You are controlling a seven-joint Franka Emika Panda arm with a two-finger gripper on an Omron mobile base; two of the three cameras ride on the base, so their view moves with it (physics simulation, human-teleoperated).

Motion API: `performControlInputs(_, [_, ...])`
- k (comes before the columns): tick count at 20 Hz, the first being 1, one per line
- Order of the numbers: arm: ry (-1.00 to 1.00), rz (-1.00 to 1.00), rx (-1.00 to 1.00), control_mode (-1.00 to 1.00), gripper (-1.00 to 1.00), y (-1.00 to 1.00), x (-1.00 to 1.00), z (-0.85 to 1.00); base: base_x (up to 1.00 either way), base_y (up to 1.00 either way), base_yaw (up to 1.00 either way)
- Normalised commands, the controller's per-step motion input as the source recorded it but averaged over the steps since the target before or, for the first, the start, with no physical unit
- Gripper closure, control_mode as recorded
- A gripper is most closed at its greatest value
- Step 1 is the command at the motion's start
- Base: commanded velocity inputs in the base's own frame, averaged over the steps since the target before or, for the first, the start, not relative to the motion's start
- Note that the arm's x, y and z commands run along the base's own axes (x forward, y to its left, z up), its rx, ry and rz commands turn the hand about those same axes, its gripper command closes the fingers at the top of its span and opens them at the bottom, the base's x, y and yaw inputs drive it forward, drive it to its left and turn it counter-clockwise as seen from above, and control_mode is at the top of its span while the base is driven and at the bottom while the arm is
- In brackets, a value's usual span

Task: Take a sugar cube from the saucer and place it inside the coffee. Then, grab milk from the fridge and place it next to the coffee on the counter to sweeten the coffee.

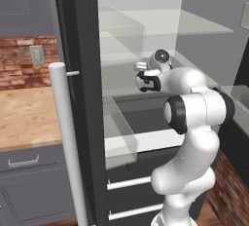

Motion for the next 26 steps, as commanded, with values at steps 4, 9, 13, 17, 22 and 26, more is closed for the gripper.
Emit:
performControlInputs(4, [0.00, 0.01, 0.00, -1.00, 1.00, -0.16, 0.12, -0.07, 0.00, 0.00, 0.00])
performControlInputs(9, [0.00, 0.00, 0.00, -1.00, 1.00, -0.03, 0.01, 0.00, 0.00, 0.00, 0.00])
performControlInputs(13, [0.00, 0.00, 0.00, -1.00, 1.00, 0.00, -0.50, 0.06, 0.00, 0.00, 0.00])
performControlInputs(17, [-0.04, 0.00, 0.00, -1.00, 1.00, 0.02, -1.00, 0.50, 0.00, 0.00, 0.00])
performControlInputs(22, [-0.04, 0.00, 0.00, -1.00, 1.00, 0.03, -1.00, 0.85, 0.00, 0.00, 0.00])
performControlInputs(26, [0.00, 0.00, 0.00, -1.00, 1.00, 0.06, -1.00, 0.78, 0.00, 0.00, 0.00])
